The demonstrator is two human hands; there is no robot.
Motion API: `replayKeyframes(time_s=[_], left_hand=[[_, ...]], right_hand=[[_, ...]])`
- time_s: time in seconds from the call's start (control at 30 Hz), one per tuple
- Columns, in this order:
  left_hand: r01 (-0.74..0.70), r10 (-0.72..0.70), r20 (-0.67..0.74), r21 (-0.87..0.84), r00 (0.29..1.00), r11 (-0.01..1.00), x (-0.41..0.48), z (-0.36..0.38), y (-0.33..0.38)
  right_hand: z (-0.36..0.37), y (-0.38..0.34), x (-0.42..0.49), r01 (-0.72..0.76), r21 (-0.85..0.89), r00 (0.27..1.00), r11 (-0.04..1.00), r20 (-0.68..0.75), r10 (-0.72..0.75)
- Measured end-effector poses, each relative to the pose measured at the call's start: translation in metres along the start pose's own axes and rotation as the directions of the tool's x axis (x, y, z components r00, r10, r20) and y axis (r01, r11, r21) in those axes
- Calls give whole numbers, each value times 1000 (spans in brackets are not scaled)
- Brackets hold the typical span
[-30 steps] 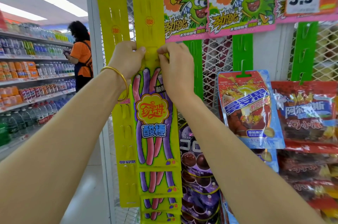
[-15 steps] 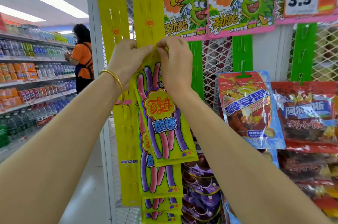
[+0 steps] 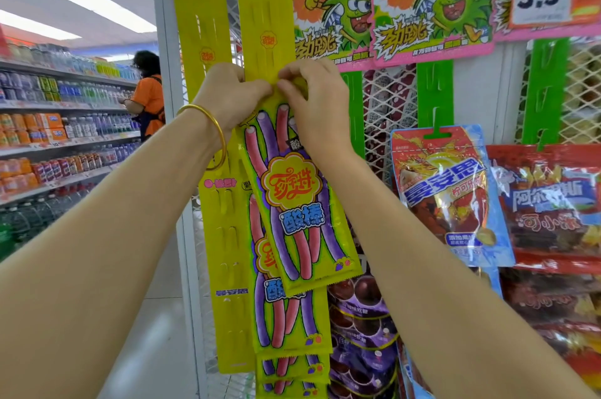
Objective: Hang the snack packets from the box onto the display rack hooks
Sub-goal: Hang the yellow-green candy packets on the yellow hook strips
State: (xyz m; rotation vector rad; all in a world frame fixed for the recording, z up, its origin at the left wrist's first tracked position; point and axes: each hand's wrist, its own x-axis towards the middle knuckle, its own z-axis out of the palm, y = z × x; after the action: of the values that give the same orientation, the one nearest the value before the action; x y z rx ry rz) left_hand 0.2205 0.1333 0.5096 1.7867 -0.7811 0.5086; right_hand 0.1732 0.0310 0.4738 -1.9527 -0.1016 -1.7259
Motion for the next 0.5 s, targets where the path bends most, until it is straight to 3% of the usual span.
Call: replayKeyframes(time_s=[0.17, 0.5], left_hand=[[56, -53, 46, -51, 998, 997, 1, 0, 1], [162, -140, 128, -176, 982, 971, 2, -4, 3]], right_hand=[[-5, 0, 6, -6, -3, 995, 1000, 95, 7], [-8, -4, 3, -51, 53, 994, 997, 104, 45]])
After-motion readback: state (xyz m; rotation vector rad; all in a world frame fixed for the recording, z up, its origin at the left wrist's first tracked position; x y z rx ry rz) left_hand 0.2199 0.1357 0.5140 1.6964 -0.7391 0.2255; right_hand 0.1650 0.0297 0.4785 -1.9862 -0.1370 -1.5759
